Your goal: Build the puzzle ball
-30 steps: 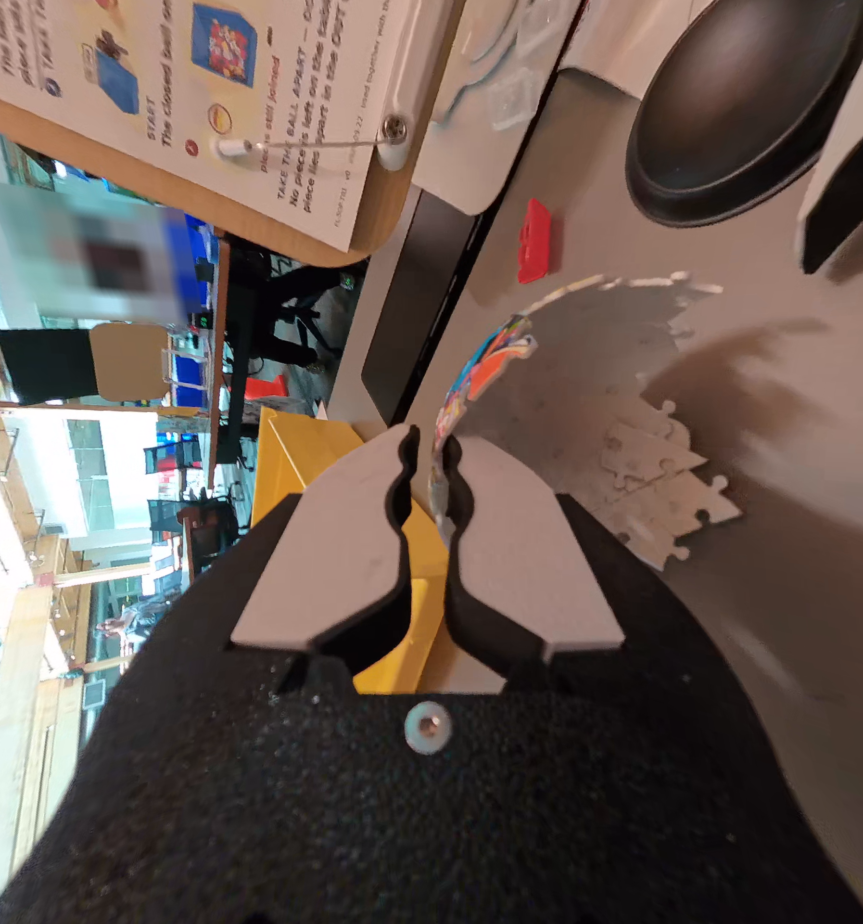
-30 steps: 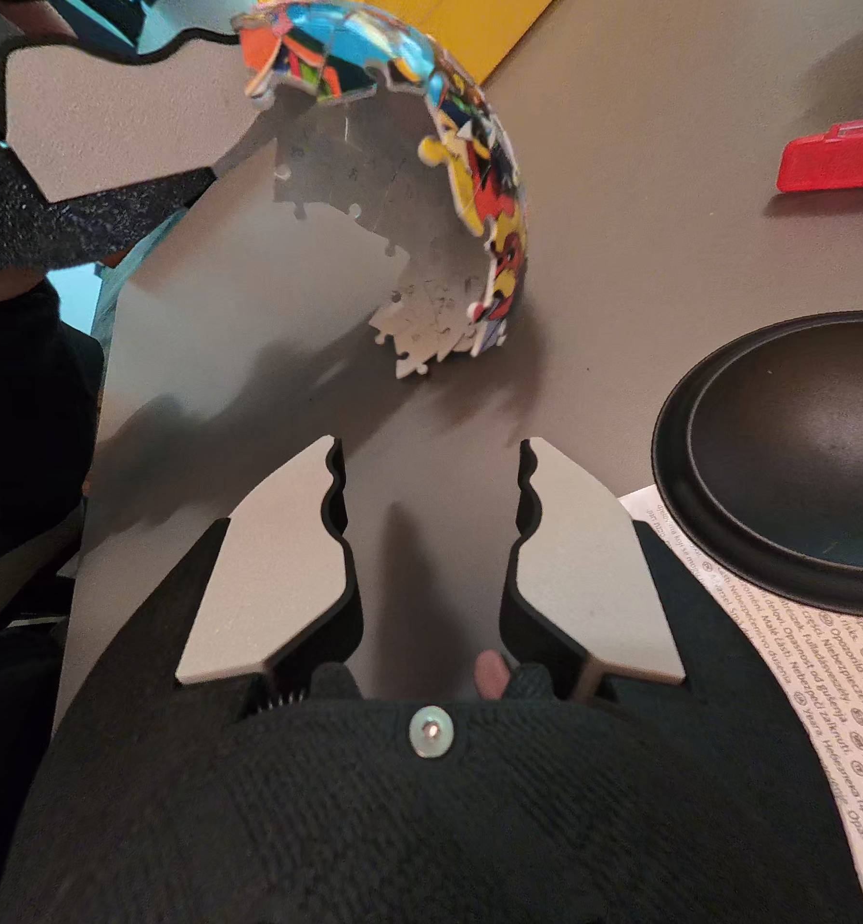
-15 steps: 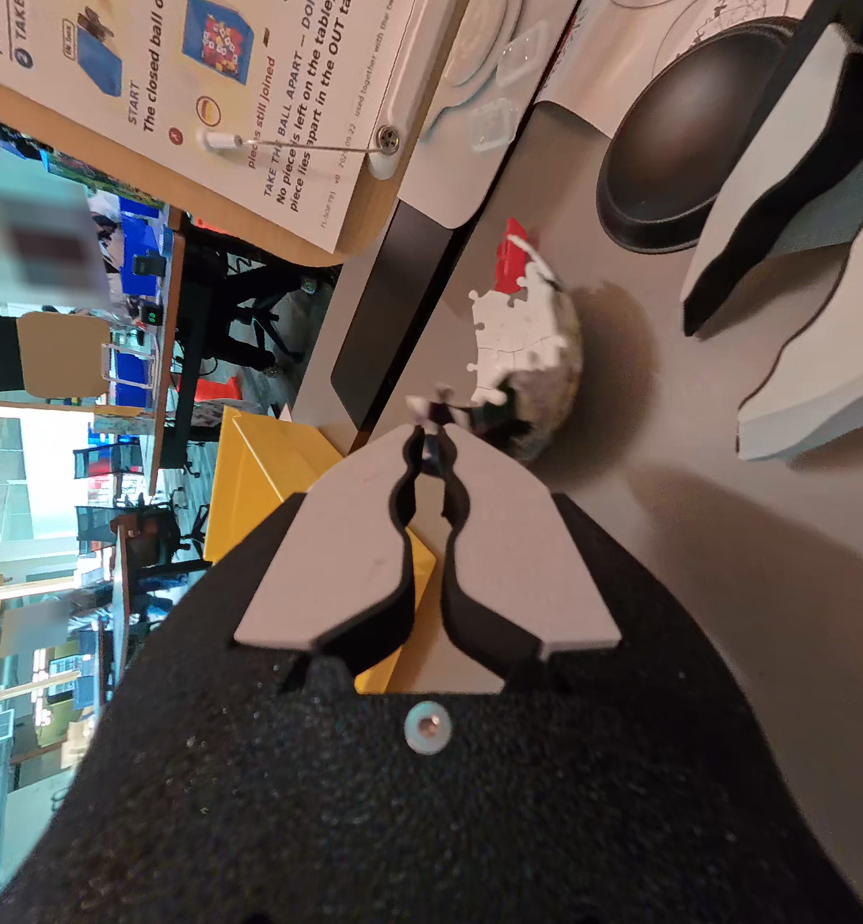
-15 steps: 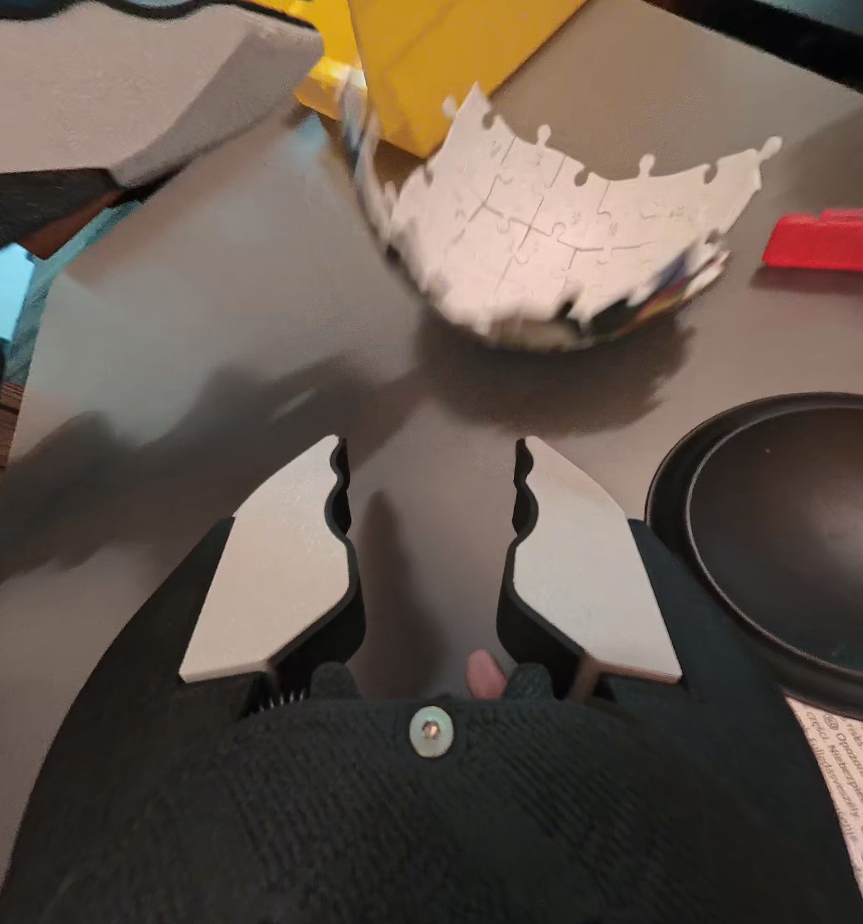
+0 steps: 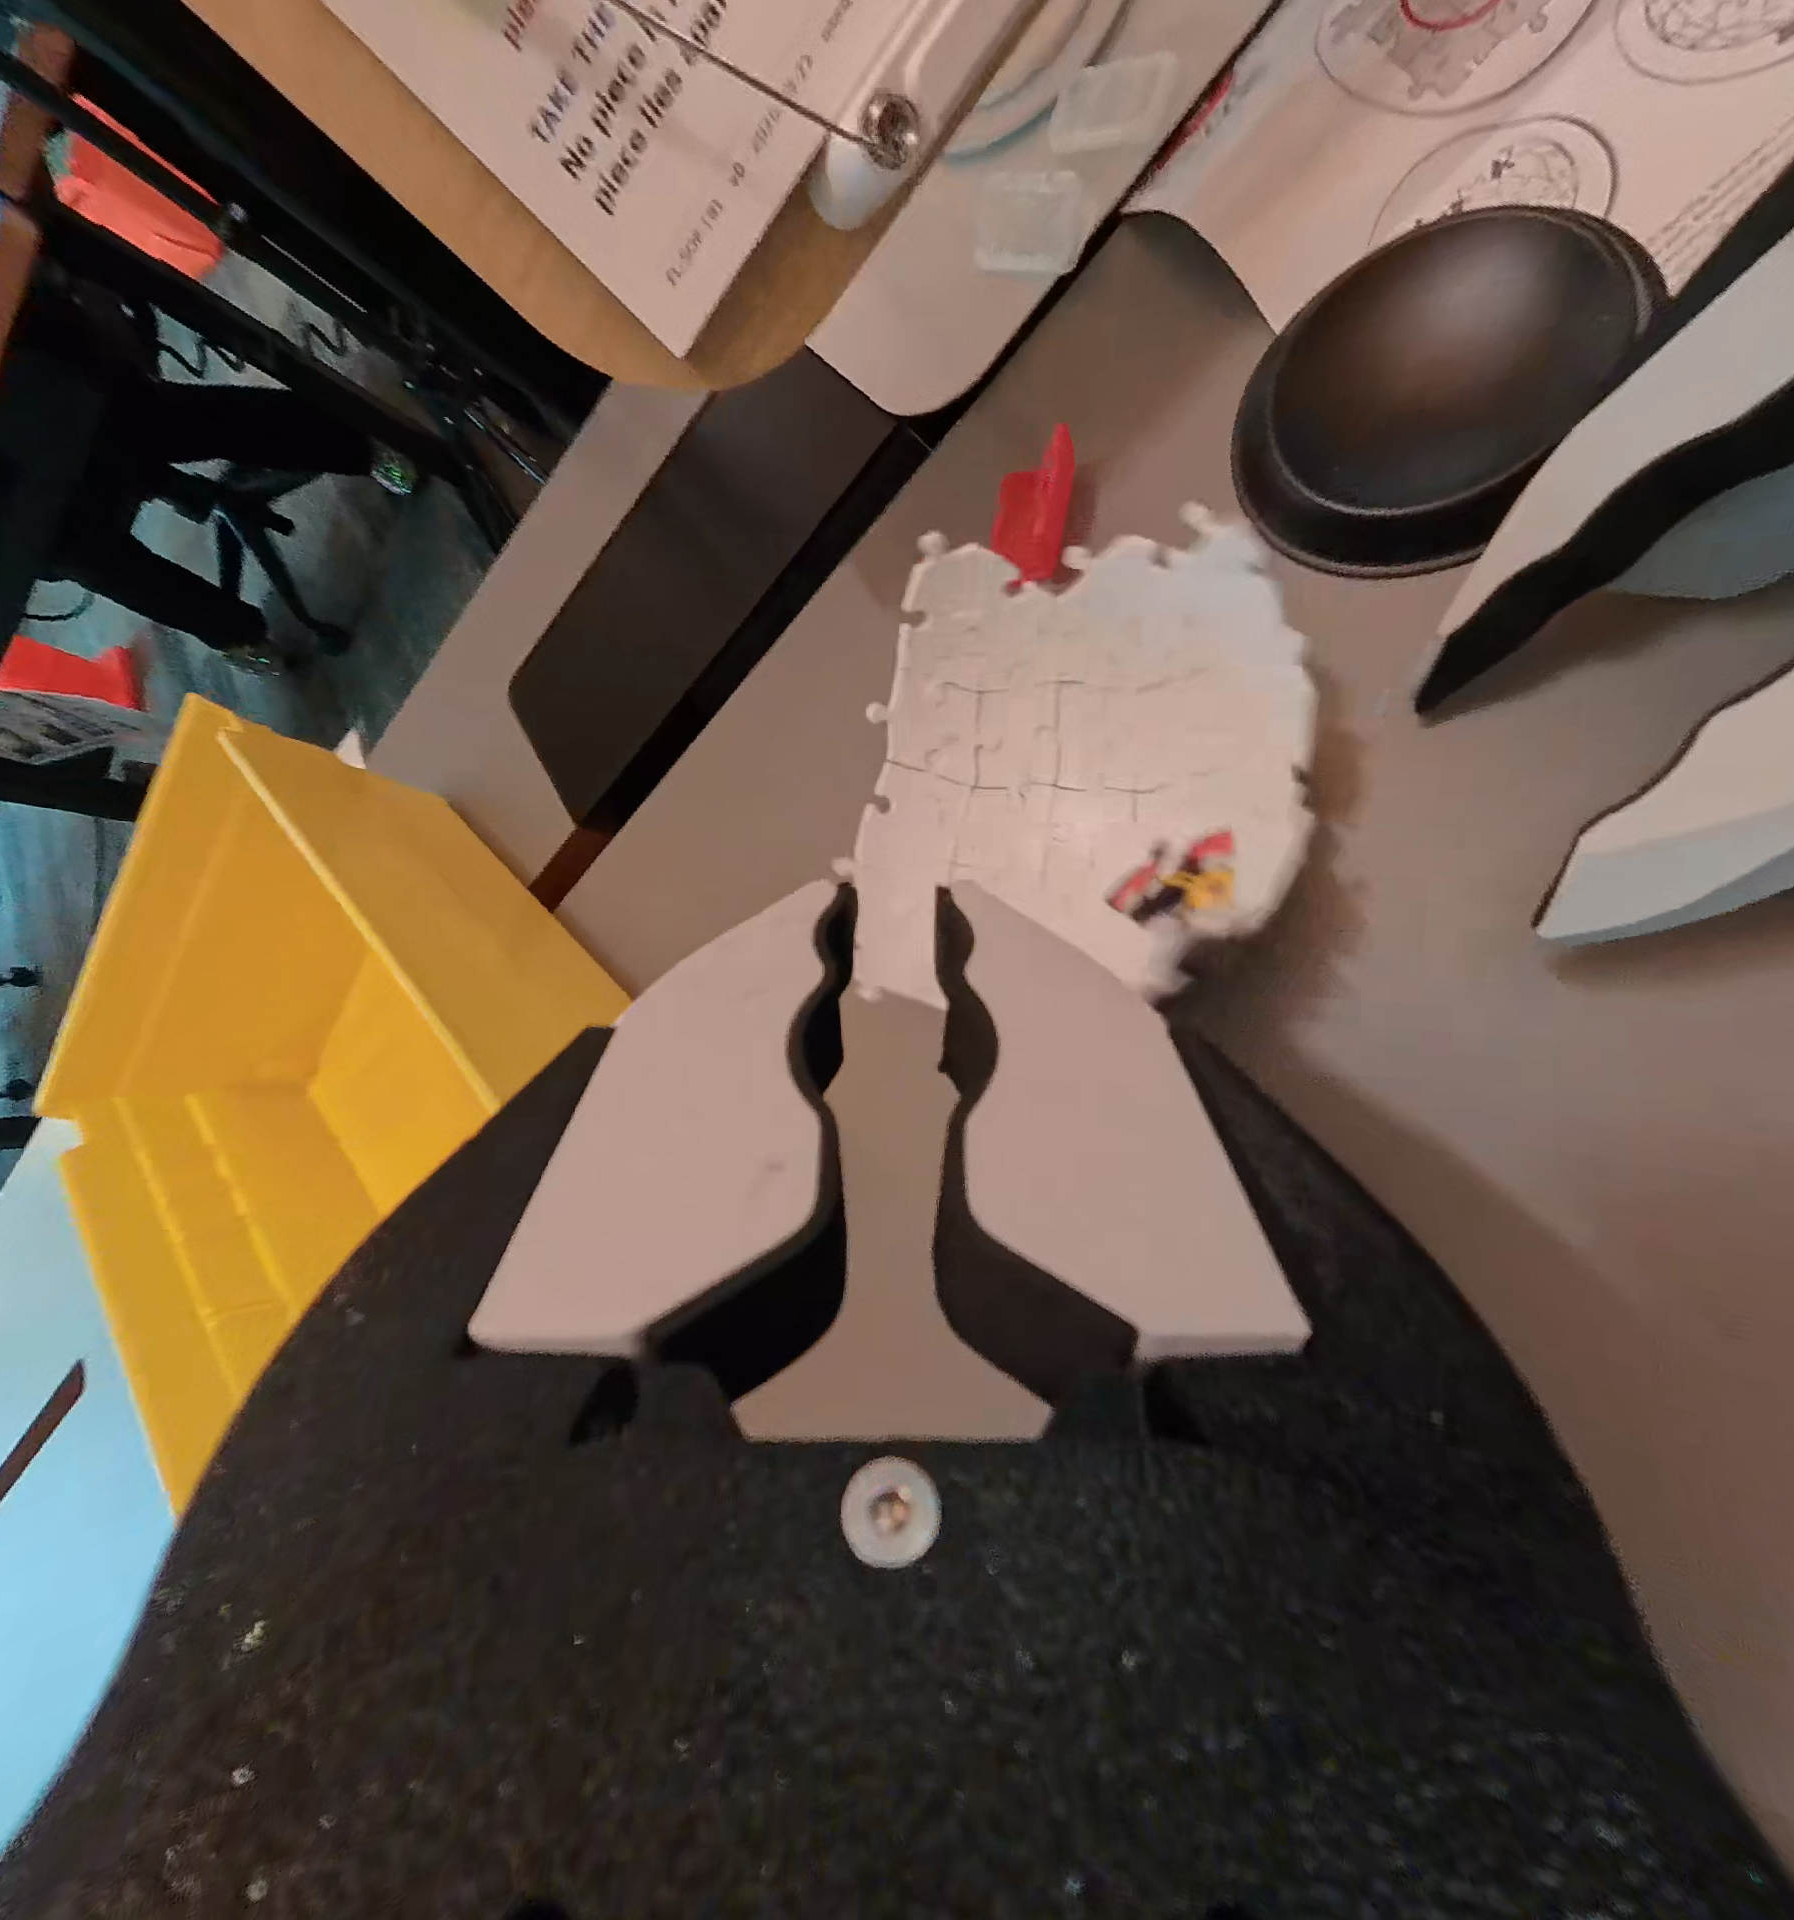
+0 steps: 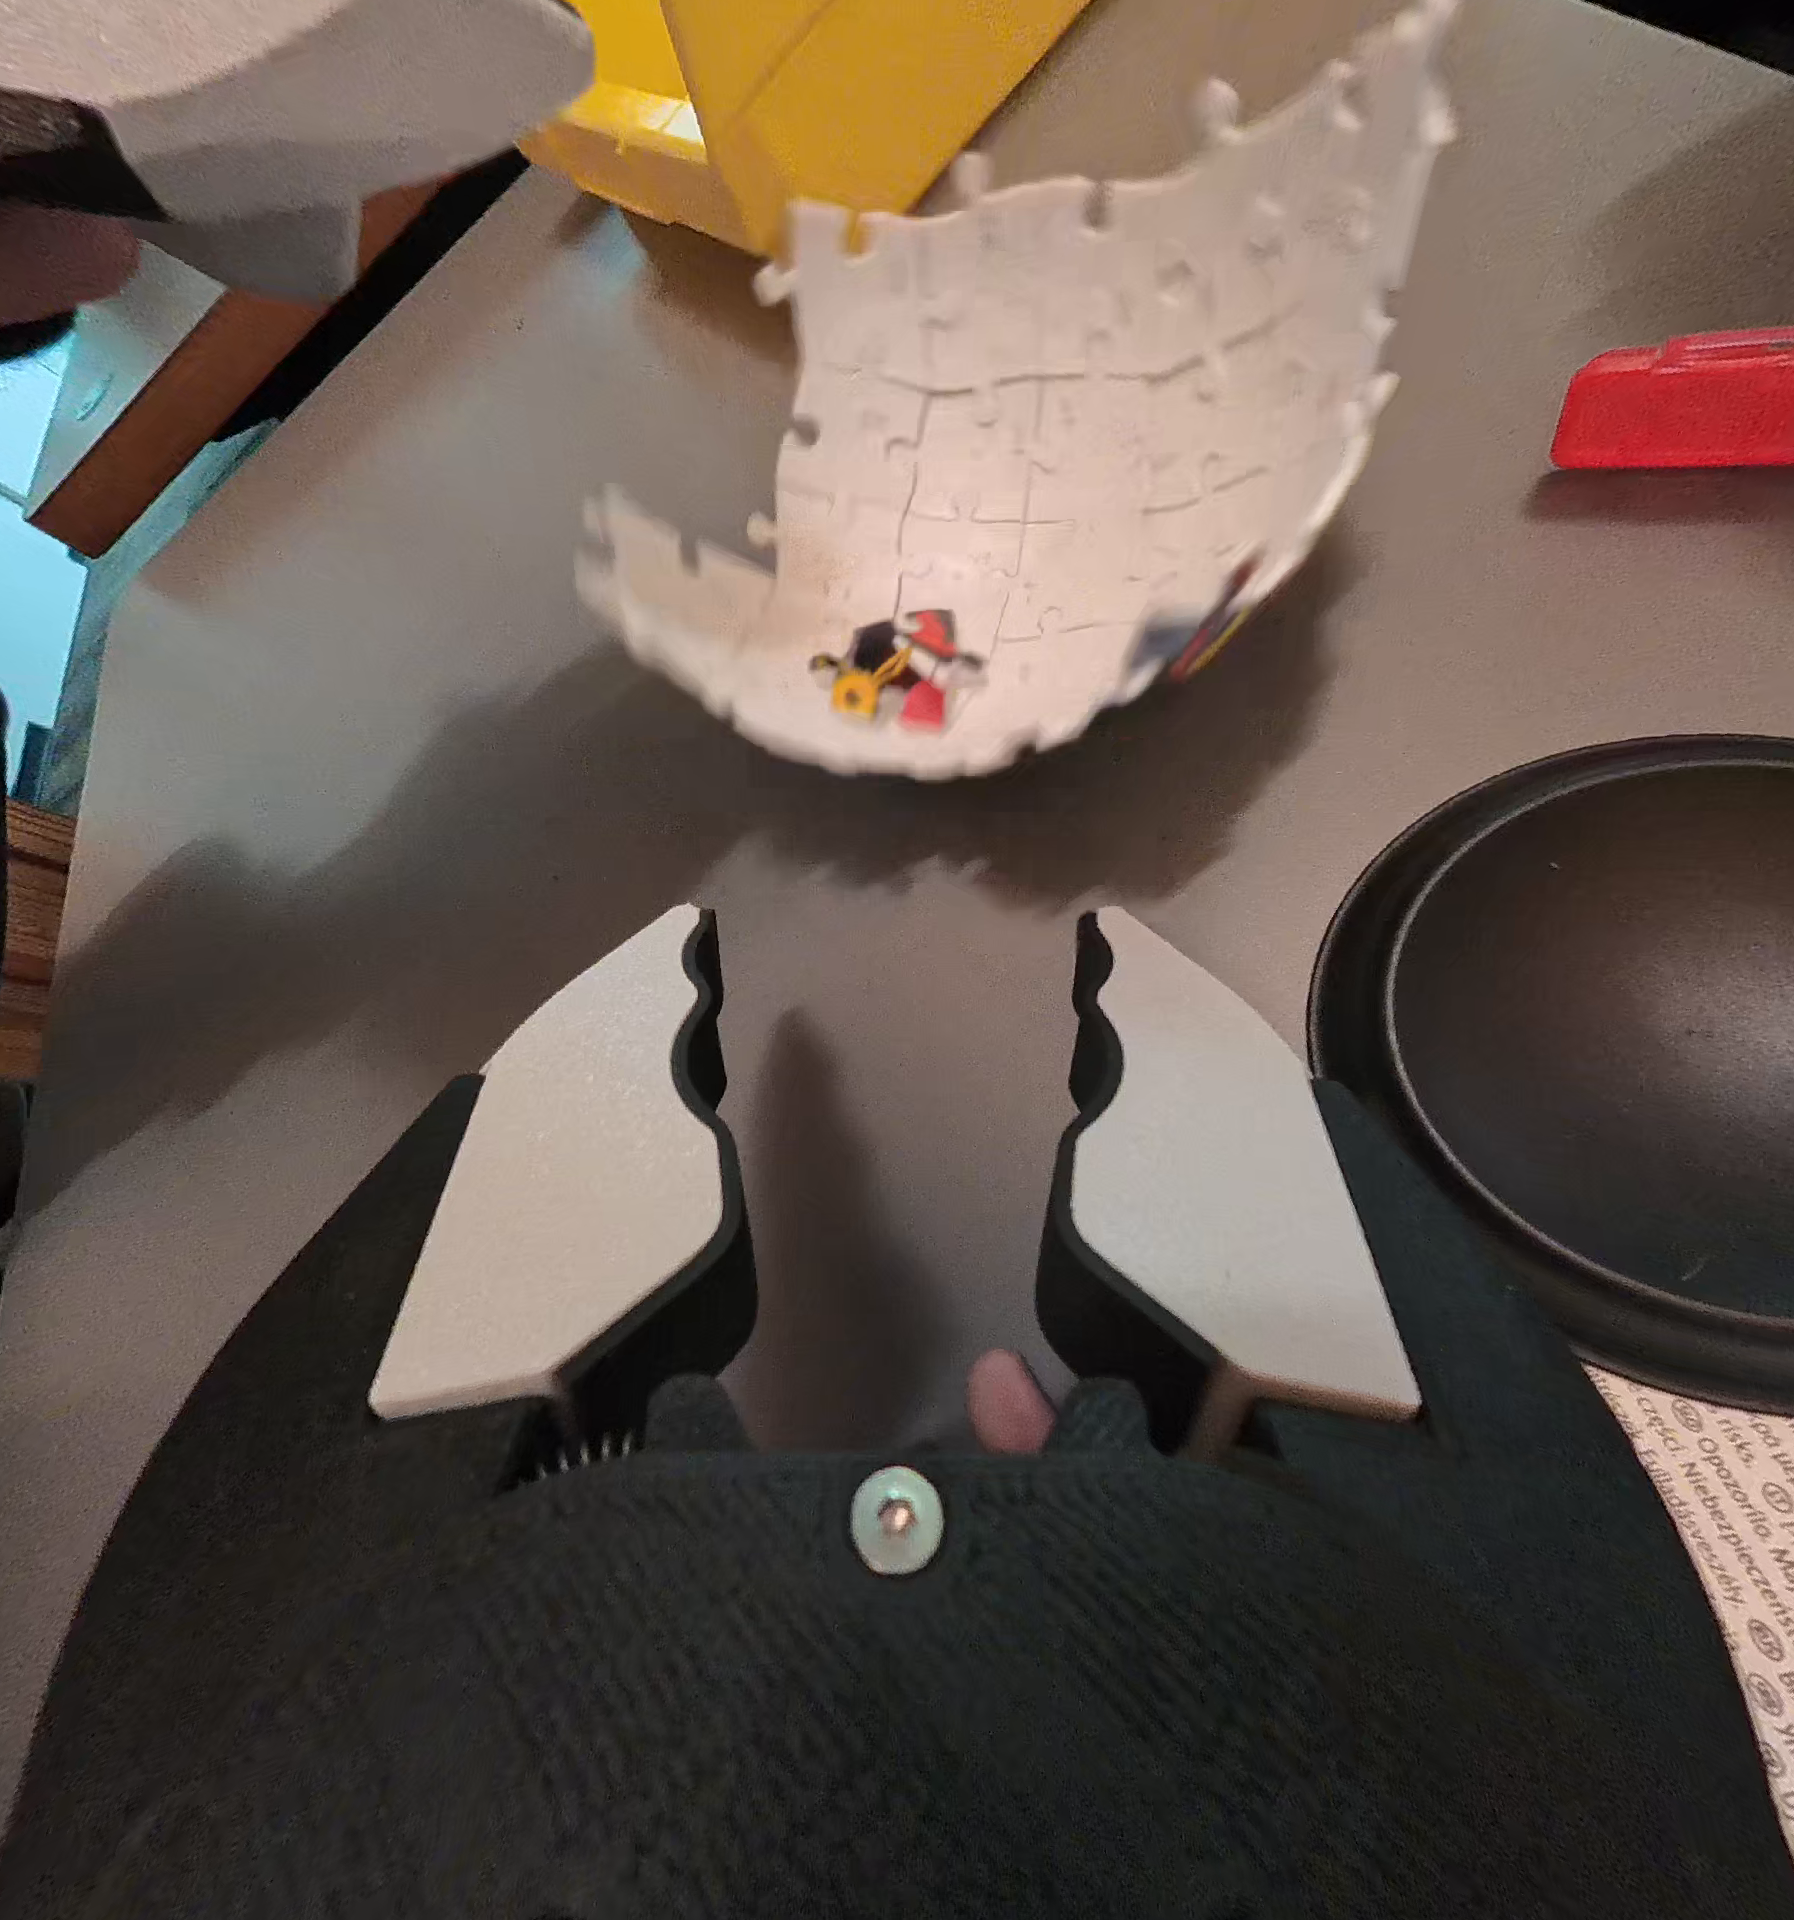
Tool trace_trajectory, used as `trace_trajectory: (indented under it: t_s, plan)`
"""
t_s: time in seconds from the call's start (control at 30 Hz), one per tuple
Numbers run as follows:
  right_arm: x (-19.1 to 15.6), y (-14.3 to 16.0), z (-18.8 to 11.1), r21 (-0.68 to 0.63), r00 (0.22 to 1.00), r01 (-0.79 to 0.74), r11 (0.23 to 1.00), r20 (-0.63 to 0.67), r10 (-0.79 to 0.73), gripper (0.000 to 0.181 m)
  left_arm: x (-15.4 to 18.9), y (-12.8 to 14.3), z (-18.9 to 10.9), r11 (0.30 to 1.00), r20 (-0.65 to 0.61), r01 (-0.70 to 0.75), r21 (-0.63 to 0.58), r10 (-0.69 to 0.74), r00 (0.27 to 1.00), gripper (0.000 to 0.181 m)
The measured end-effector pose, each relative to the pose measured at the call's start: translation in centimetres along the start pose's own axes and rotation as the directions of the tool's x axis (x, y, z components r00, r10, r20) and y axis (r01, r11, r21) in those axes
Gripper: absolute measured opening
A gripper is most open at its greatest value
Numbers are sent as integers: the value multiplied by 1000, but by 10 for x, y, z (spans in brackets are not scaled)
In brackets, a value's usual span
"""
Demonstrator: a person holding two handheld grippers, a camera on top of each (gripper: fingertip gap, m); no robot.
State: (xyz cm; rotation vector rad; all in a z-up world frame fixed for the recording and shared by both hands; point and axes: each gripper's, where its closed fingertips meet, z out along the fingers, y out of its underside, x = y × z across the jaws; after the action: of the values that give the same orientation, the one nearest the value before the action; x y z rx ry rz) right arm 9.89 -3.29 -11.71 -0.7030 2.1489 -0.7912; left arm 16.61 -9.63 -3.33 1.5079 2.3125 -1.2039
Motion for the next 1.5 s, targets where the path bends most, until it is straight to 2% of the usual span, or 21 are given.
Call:
trace_trajectory:
  t_s: [0.03, 0.43, 0.53, 0.67, 0.8, 1.1, 1.37, 1.5]
  plan:
    - [0, 1, 0, -4, 1000, 3, 1000, 2, -3, 66, 3, 1, 2, 1000, -18, 1, -8, -1, 1000, 14]
    - [0, 3, -3, -10, 1000, -9, 1000, 14, 9, 64, 15, 2, 24, 995, -122, -53, -79, 43, 992, 13]
    - [0, 3, -4, -11, 1000, -8, 1000, 18, 8, 64, 30, 7, 35, 984, -216, -117, -136, 86, 973, 15]
    - [0, 4, -6, -7, 1000, -16, 1000, 26, 17, 64, 39, 14, 52, 962, -324, -178, -207, 105, 940, 28]
    - [1, 5, -9, -10, 999, -21, 1000, 35, 22, 63, 51, 26, 64, 937, -465, -187, -296, 30, 885, 39]
    - [3, 3, -12, 13, 997, -54, 998, 62, 53, 61, 54, 37, 83, 875, -423, -188, -446, -21, 906, 38]
    - [3, 3, -14, 21, 995, -63, 998, 77, 62, 60, 54, 37, 86, 841, -455, -210, -499, -47, 889, 31]
    - [2, 5, -14, 4, 996, -52, 999, 75, 52, 61, 54, 36, 87, 828, -426, -178, -531, -80, 901, 29]
